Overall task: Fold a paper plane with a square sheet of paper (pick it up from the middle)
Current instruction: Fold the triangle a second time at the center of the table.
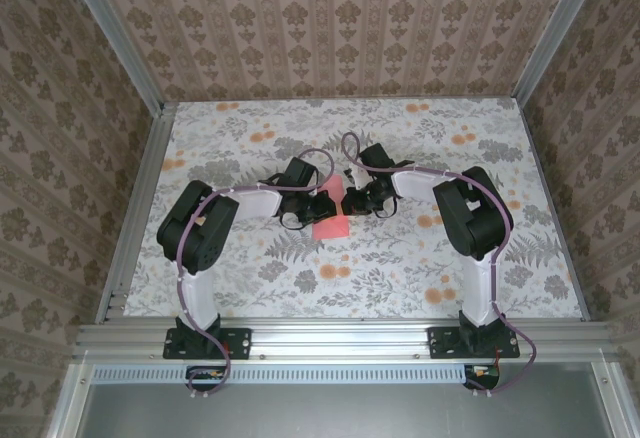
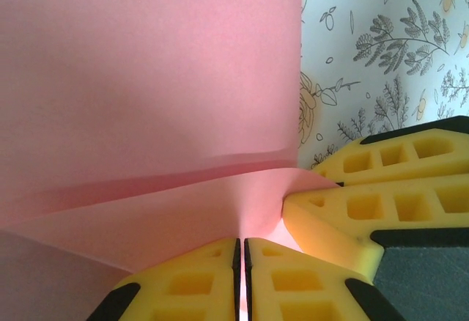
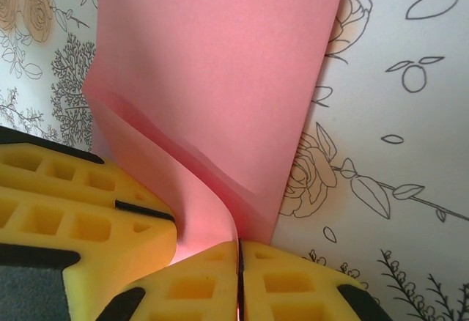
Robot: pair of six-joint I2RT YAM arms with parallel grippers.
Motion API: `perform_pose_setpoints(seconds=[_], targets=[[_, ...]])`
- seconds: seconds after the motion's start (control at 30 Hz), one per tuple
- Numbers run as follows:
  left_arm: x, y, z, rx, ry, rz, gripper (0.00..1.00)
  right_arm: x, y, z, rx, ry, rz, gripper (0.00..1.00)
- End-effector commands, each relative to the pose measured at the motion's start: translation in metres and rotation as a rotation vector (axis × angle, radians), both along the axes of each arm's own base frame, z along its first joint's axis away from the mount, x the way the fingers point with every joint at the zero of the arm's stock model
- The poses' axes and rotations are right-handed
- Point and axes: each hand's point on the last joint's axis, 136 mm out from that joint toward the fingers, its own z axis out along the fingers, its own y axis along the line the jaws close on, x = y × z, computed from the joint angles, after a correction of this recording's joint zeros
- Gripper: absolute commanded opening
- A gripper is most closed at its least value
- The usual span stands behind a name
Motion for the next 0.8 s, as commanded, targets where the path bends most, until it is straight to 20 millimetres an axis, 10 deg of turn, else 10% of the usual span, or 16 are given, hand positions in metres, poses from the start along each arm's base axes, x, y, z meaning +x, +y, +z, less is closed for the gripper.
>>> perform_pose_setpoints(seconds=[0.0, 0.3, 0.77], targets=[[-0.011, 0.012, -0.019, 0.063, 0.058, 0.032, 0.13, -0.003, -0.003, -0.005, -0.032, 0.035, -0.021, 0.13], [-0.017, 0.02, -0.034, 0.099, 0.121, 0.082, 0.12, -0.012, -0.012, 0.055, 0.012, -0.055, -0.078, 0.27], [-0.017, 0.021, -0.037, 0.103, 0.156, 0.12, 0.11, -0.074, 0.015, 0.028, -0.03, 0.045, 0.052, 0.13]])
